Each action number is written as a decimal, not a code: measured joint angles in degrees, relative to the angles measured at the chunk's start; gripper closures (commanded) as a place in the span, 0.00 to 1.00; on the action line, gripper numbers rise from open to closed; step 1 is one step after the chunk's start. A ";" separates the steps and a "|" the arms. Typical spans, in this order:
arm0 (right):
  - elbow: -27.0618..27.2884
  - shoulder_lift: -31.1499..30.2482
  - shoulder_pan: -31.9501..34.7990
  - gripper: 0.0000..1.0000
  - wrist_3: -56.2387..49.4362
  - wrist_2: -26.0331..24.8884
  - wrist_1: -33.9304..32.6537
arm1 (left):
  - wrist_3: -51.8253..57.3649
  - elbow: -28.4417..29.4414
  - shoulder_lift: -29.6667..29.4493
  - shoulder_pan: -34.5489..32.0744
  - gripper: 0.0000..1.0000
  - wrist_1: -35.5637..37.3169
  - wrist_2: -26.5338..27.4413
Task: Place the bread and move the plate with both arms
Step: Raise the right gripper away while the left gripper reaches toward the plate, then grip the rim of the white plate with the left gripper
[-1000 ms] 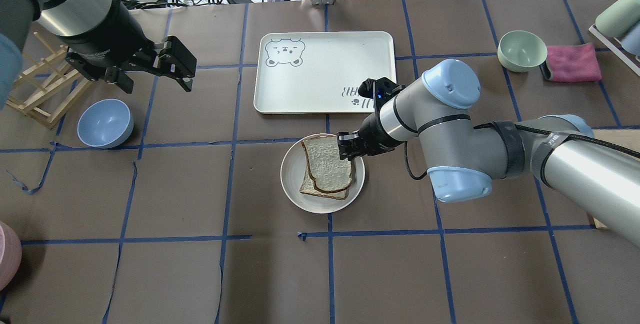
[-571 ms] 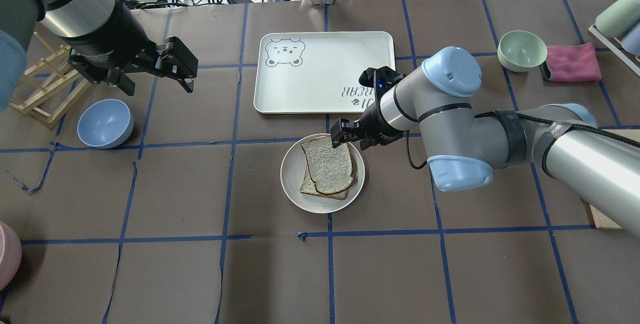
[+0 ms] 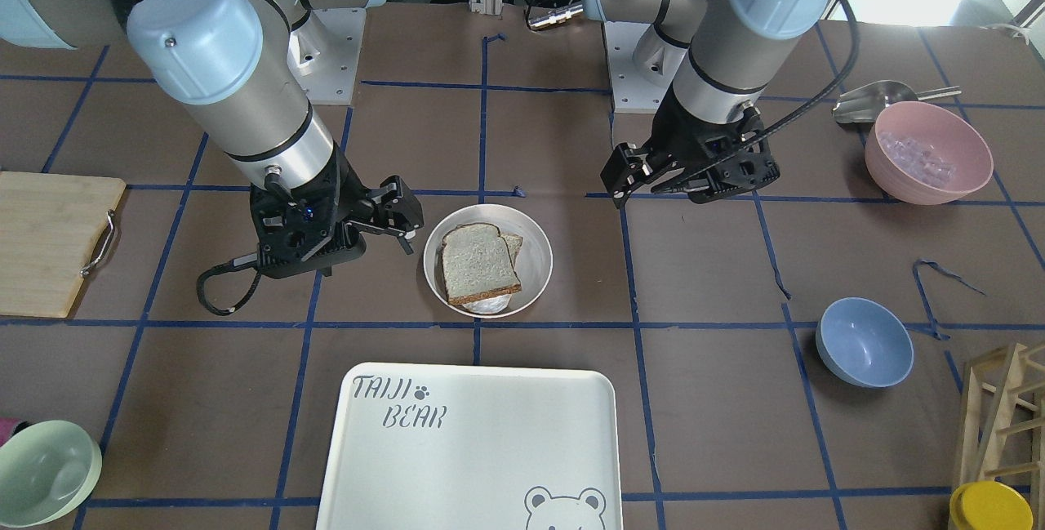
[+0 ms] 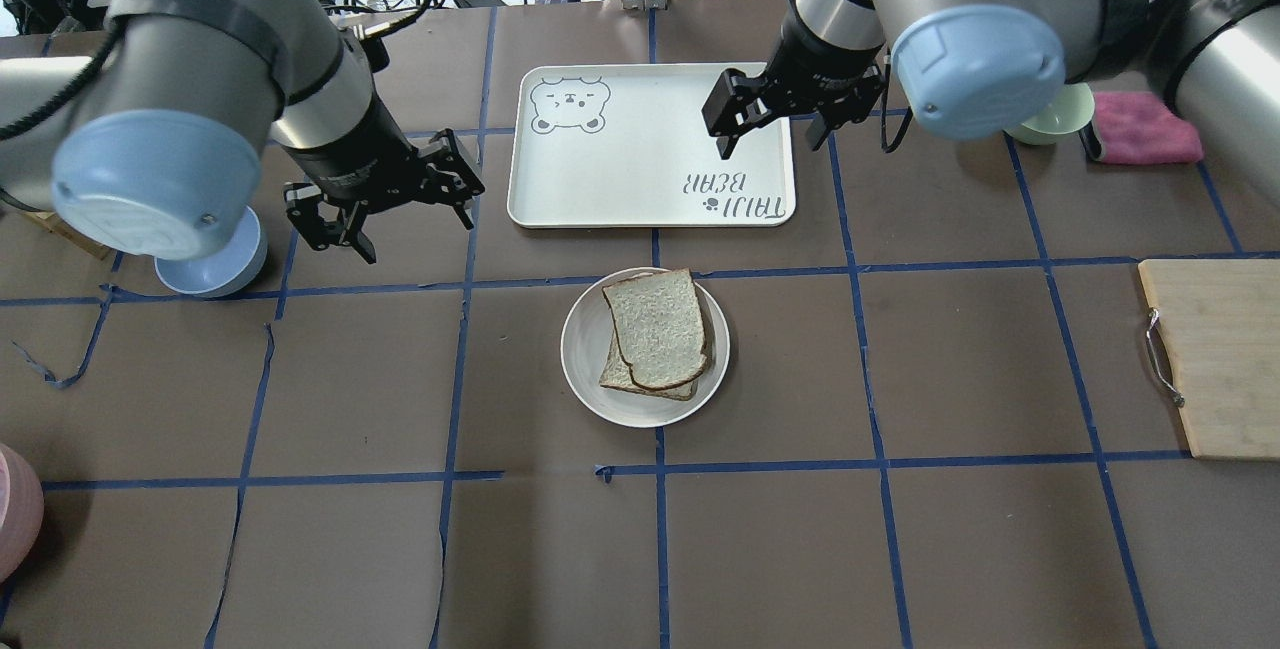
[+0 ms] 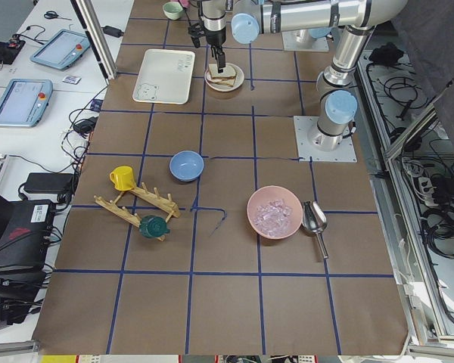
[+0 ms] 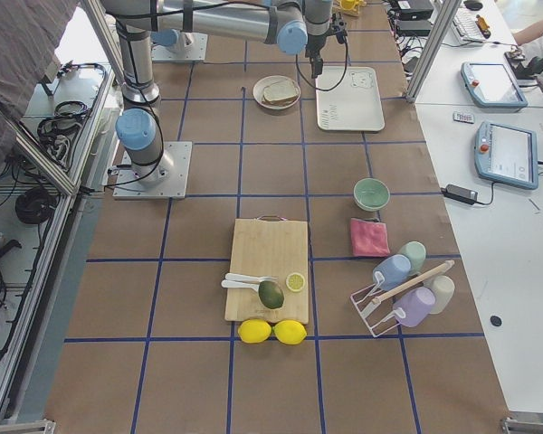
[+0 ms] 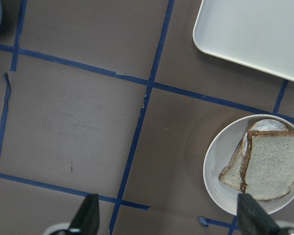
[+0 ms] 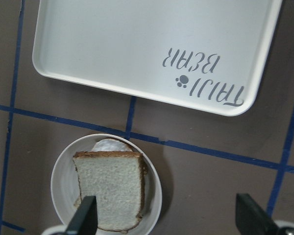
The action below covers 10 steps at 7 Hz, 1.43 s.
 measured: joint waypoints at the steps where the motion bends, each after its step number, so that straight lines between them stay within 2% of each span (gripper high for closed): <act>1: -2.41 -1.05 -0.22 0.00 -1.71 -4.69 3.96 | -4.74 -5.07 -1.51 -2.75 0.00 7.05 -0.07; 3: -3.53 -5.81 -0.45 0.00 -1.98 -9.46 10.12 | -10.01 -14.26 -5.14 -5.00 0.00 19.54 -1.56; 4: -3.42 -7.99 -0.51 0.00 -1.80 -11.33 11.36 | -11.82 -16.36 -7.09 -5.67 0.11 21.97 -2.88; 5: -3.14 -9.50 -0.73 0.00 -1.67 -11.78 11.98 | -13.27 -17.18 -8.80 -6.82 0.49 22.90 -3.53; 6: -2.88 -10.21 -1.55 0.00 -1.63 -11.48 11.78 | -13.78 -17.44 -10.09 -7.91 0.65 23.19 -3.72; 8: -2.34 -10.80 -3.83 0.00 -1.57 -9.66 11.54 | -13.87 -17.52 -11.92 -8.52 0.82 24.34 -3.89; 9: -2.02 -11.02 -4.38 0.00 -1.30 -8.10 11.38 | -13.93 -17.52 -12.89 -8.56 1.00 25.71 -4.54; 10: -1.85 -11.58 -4.54 0.00 -0.28 -7.28 11.79 | -13.98 -17.46 -13.72 -8.58 1.00 27.27 -5.48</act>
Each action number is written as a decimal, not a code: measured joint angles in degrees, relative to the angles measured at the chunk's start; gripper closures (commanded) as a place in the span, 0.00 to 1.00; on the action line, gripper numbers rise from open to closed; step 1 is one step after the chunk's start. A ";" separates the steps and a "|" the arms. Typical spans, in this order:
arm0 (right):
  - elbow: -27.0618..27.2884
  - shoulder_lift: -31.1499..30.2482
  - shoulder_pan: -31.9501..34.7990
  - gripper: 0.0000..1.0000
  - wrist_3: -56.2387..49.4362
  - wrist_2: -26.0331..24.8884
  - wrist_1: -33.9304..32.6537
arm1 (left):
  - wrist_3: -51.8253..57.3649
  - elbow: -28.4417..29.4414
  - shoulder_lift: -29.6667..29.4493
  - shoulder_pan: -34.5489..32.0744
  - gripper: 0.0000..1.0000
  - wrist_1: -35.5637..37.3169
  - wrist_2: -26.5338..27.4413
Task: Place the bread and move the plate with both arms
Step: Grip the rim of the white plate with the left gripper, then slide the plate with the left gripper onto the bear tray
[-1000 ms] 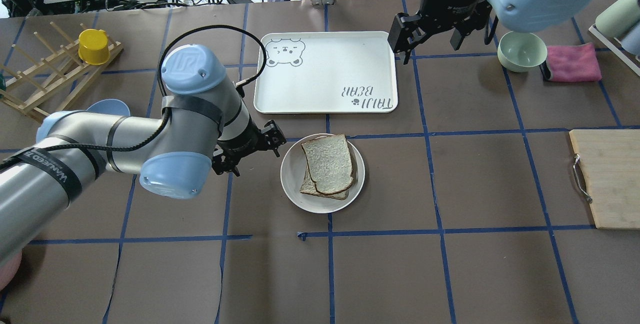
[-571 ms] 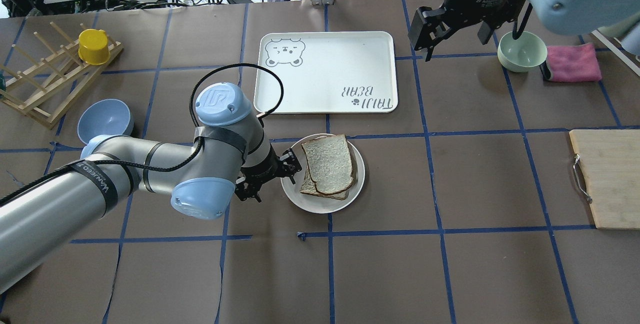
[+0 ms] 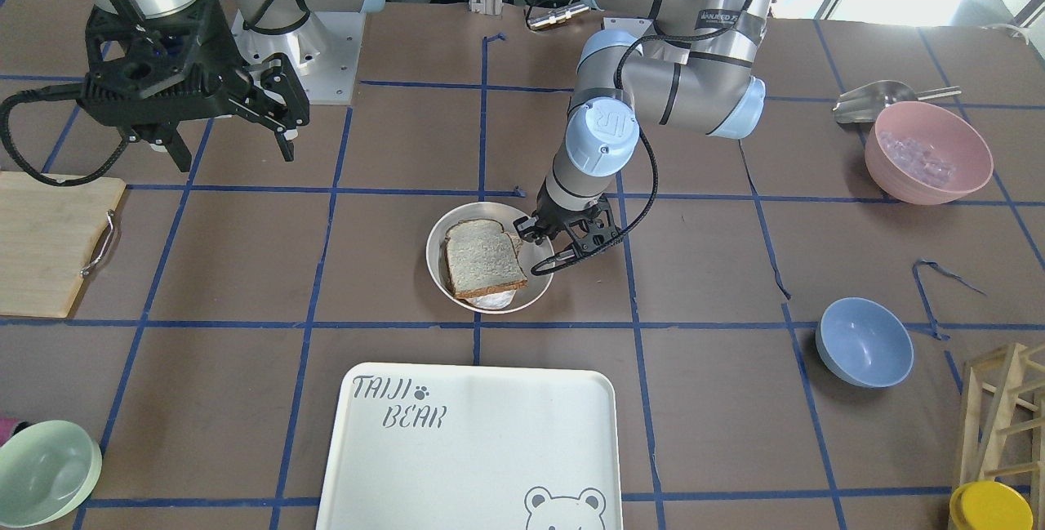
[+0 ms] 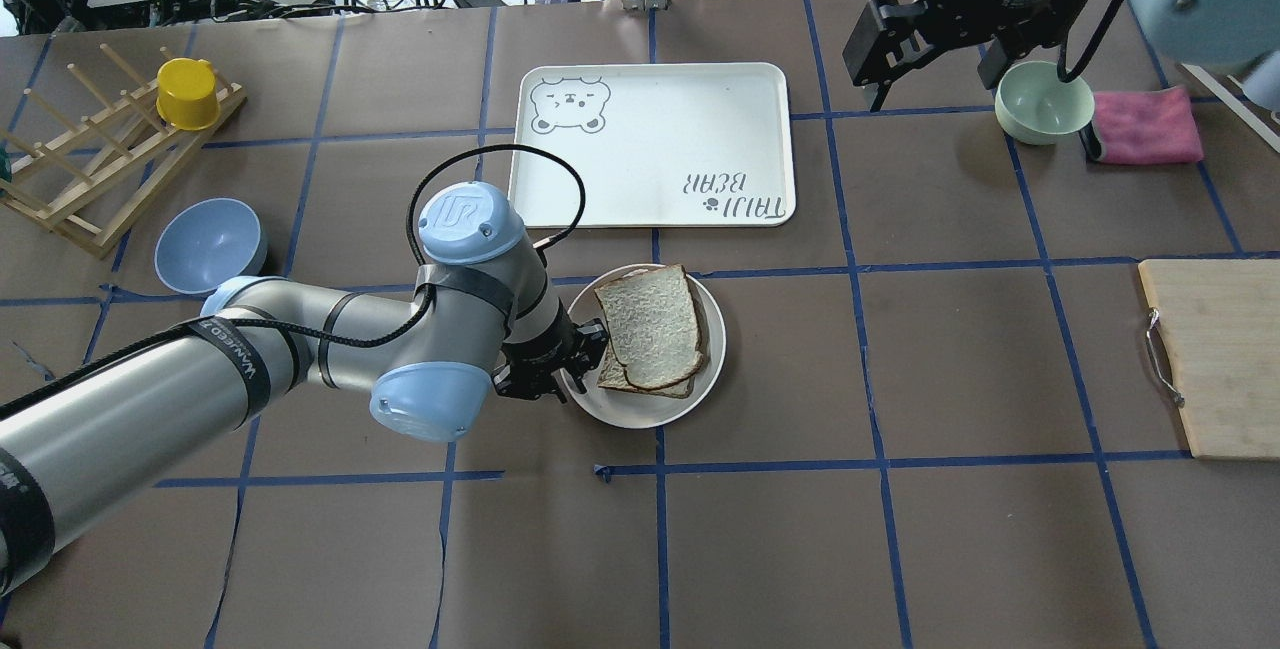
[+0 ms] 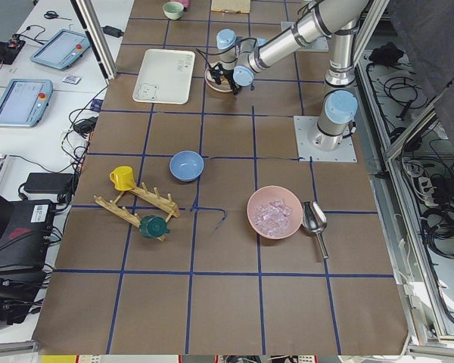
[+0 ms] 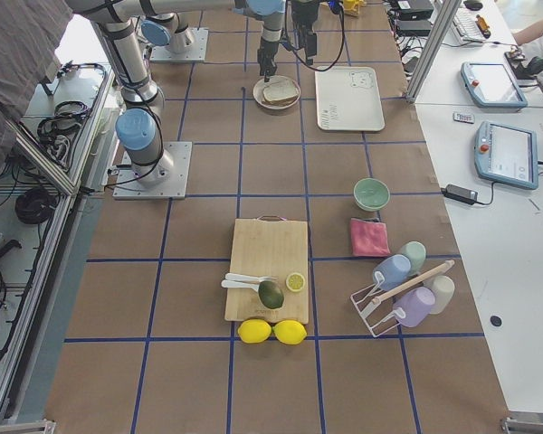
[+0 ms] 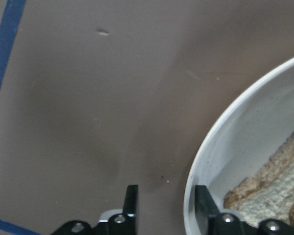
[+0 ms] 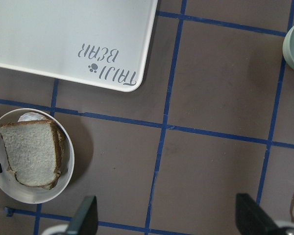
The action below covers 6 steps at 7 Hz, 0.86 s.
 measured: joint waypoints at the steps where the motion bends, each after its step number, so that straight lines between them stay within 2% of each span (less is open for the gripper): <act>1: 0.13 -0.63 0.03 0.00 2.25 0.37 0.54 | 0.00 0.14 -0.40 0.00 1.00 1.34 -0.47; 6: 0.78 -1.08 0.15 0.00 6.39 -0.19 1.19 | 0.44 5.70 3.67 0.26 1.00 4.55 -0.69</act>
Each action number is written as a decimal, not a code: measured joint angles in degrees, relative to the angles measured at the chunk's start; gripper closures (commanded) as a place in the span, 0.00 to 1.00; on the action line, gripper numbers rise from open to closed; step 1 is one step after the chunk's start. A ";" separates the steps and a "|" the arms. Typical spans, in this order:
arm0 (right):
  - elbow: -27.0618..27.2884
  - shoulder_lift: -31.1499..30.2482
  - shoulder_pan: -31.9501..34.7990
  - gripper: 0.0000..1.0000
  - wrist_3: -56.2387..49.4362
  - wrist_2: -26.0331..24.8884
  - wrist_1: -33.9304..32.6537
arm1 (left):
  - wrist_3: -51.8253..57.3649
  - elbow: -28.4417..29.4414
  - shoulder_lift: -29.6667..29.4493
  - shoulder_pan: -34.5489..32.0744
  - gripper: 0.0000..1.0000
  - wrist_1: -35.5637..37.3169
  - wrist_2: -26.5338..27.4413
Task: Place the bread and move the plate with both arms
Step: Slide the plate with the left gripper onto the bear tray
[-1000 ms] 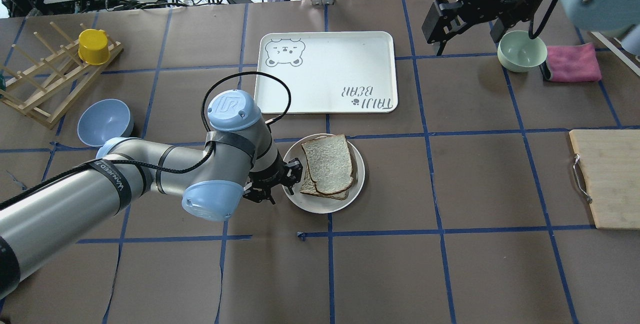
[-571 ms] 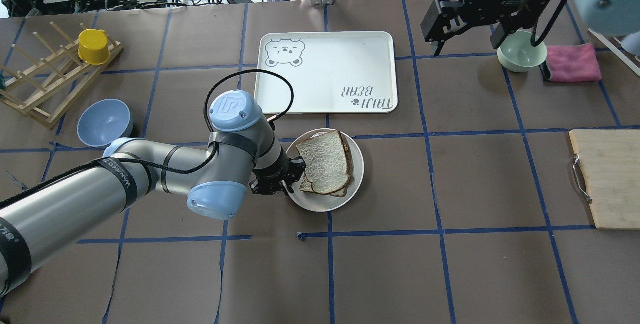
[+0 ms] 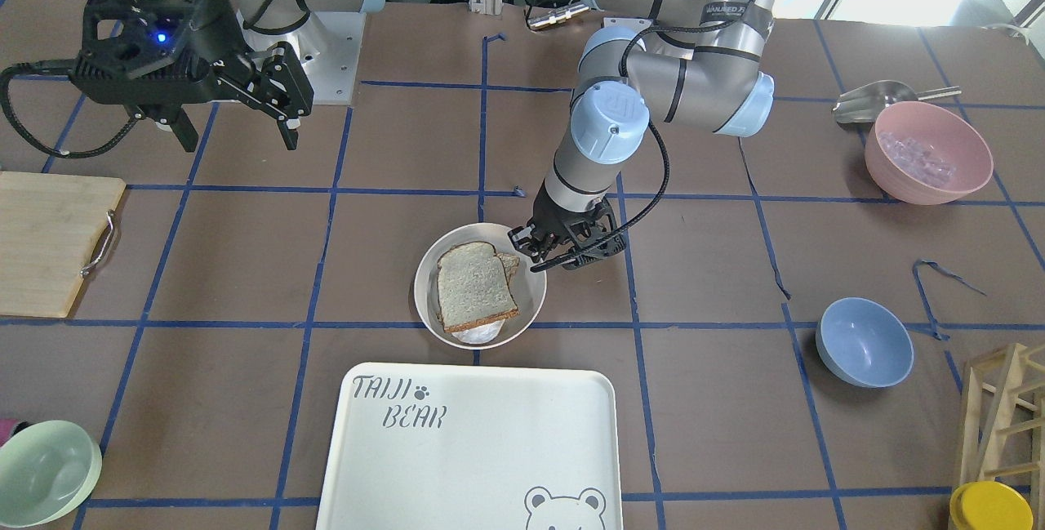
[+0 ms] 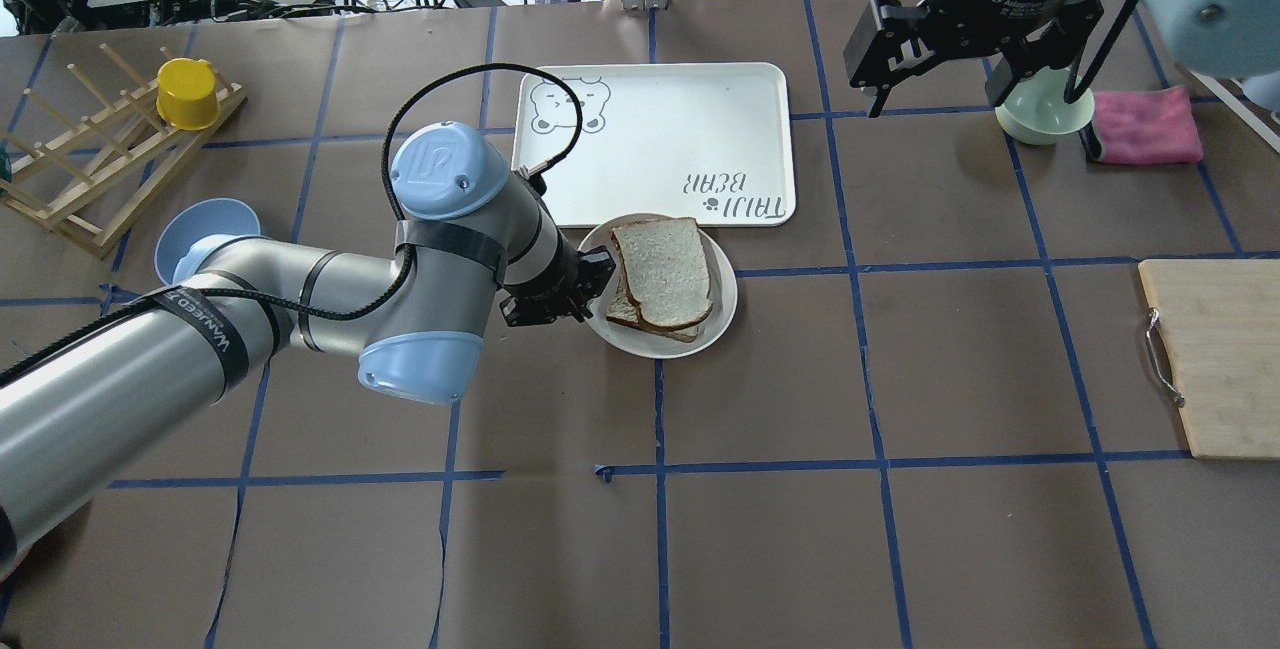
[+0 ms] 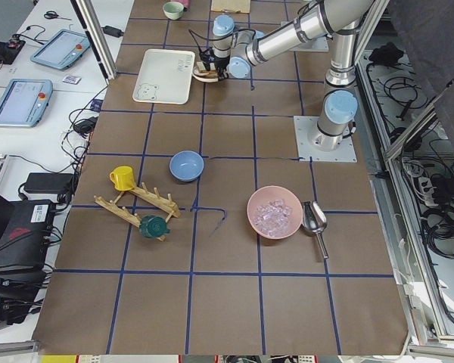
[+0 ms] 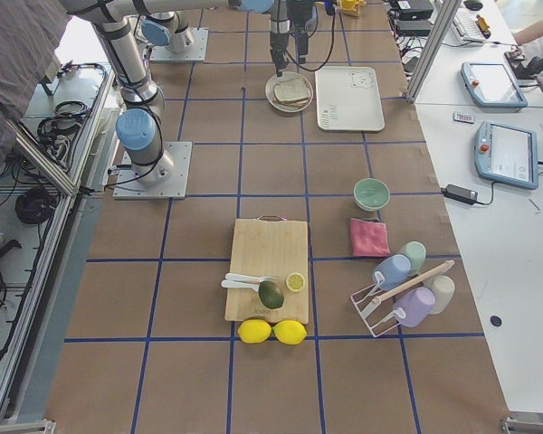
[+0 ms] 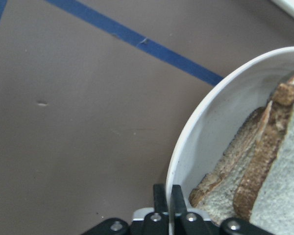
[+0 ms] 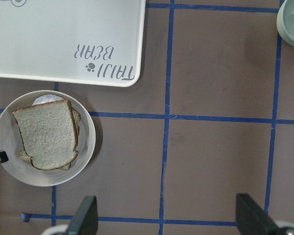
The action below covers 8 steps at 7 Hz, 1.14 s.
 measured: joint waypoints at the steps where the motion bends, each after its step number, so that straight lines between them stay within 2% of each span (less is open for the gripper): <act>1: 0.77 -0.06 0.02 0.00 0.56 0.00 -0.24 | 0.77 2.70 0.90 0.60 1.00 0.02 0.03; 3: 2.72 -0.80 0.15 0.00 2.02 0.06 -1.02 | 1.72 10.78 -2.18 3.46 1.00 -0.86 -2.26; 6: 3.16 -1.18 0.18 0.00 2.14 0.07 -1.18 | 1.34 20.86 -13.72 4.52 1.00 -1.10 -3.47; 7: 3.18 -1.20 0.11 0.00 2.05 0.07 -1.18 | 1.10 23.12 -17.03 4.54 0.82 -0.98 -3.58; 8: 3.18 -1.21 0.08 0.00 1.99 0.07 -1.18 | 0.97 24.13 -19.23 4.56 0.78 -0.80 -3.60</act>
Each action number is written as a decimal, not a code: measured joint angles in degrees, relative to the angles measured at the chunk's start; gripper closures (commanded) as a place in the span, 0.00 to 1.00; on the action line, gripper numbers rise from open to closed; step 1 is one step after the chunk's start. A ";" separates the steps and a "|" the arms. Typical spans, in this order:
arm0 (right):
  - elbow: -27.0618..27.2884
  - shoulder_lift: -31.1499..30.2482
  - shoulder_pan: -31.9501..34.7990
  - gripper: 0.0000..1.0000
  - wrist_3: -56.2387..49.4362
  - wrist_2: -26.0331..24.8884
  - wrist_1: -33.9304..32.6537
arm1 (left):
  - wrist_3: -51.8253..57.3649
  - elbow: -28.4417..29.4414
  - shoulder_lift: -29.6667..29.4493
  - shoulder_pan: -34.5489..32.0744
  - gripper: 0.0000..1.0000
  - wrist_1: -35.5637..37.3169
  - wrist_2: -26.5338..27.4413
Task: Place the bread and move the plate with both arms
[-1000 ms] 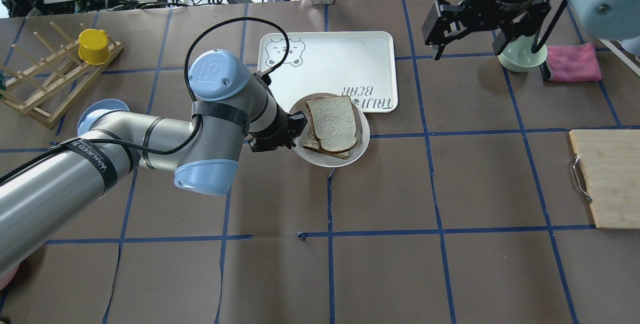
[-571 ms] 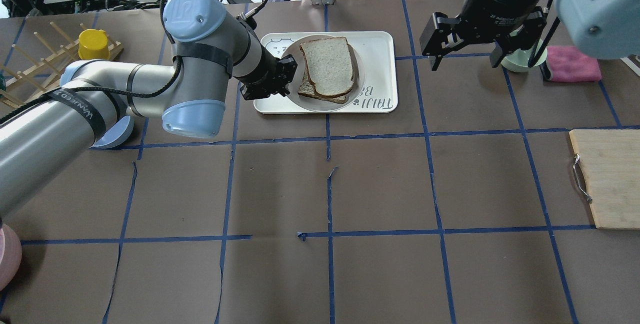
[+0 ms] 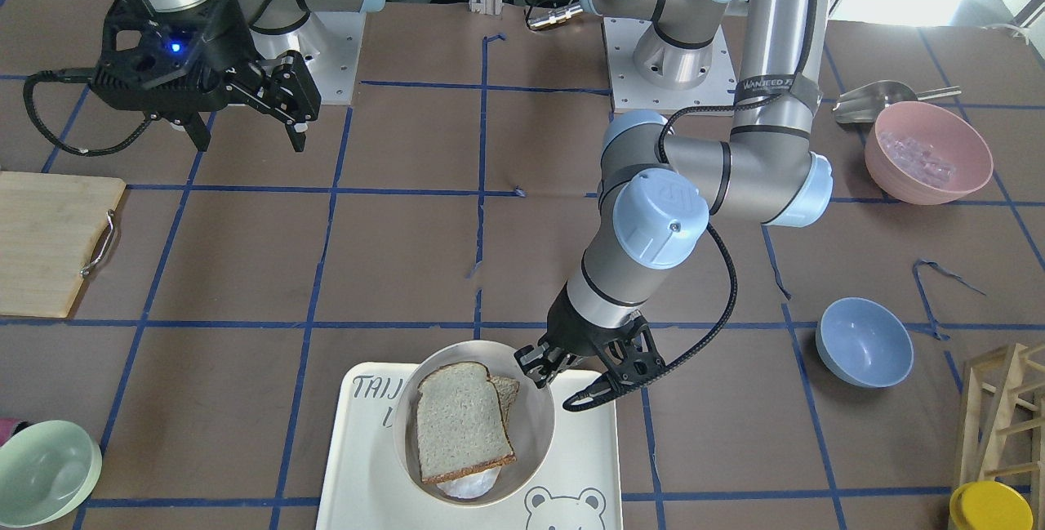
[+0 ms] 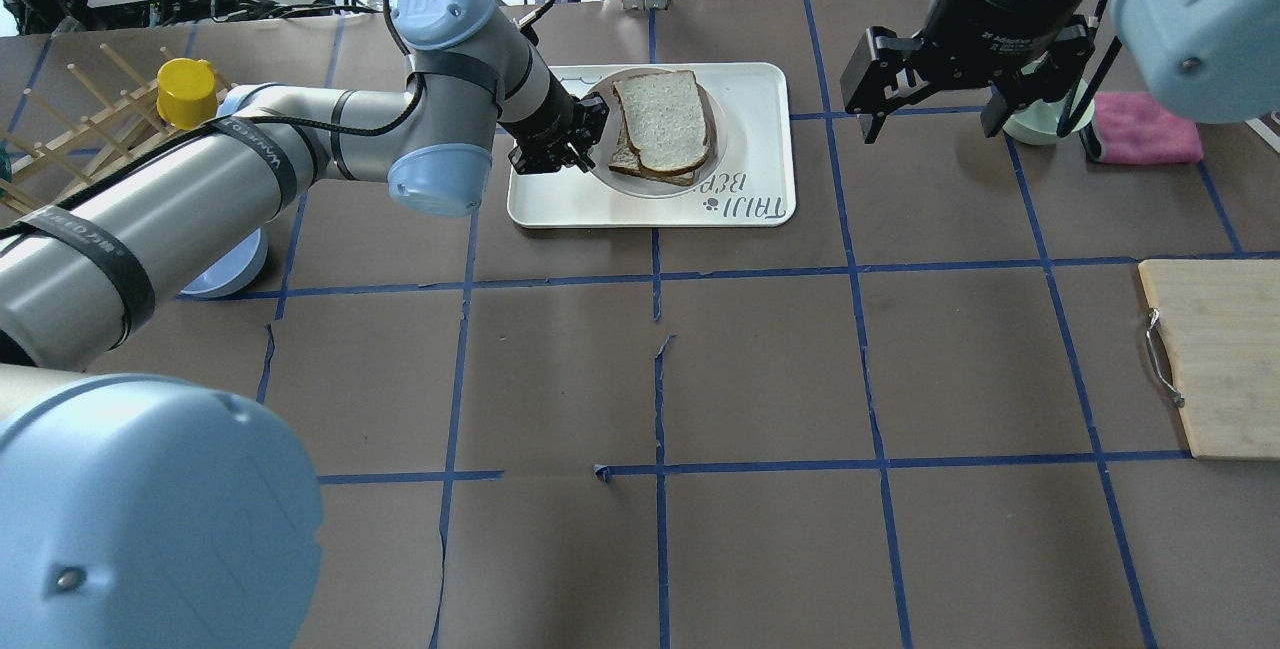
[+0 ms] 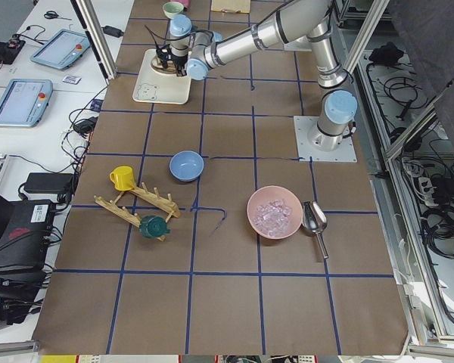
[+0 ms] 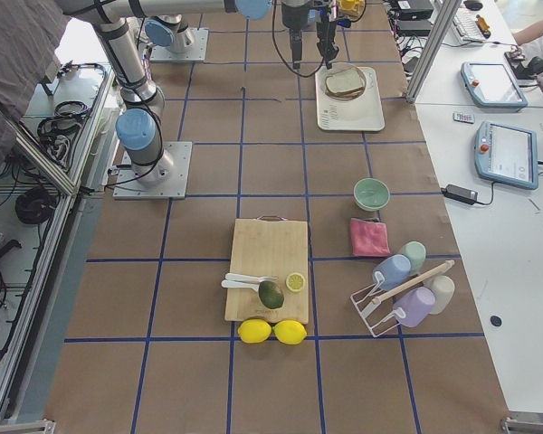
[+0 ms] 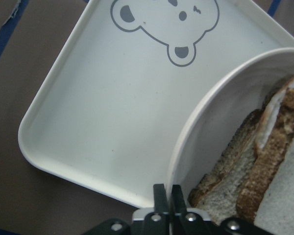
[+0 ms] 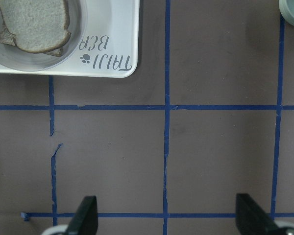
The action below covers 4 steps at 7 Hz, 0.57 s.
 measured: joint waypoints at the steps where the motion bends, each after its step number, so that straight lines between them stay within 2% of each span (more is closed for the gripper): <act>1: 0.00 0.00 0.01 0.00 -0.05 0.00 0.00 | -0.05 0.40 -1.30 0.00 0.22 0.07 0.02; 3: 0.03 0.00 0.04 0.00 -0.10 0.00 0.00 | 0.53 0.96 -1.69 0.19 0.01 0.05 0.12; 4: 0.06 0.01 0.04 0.00 -0.09 0.00 0.00 | 0.69 1.20 -0.19 0.42 0.00 -0.76 0.32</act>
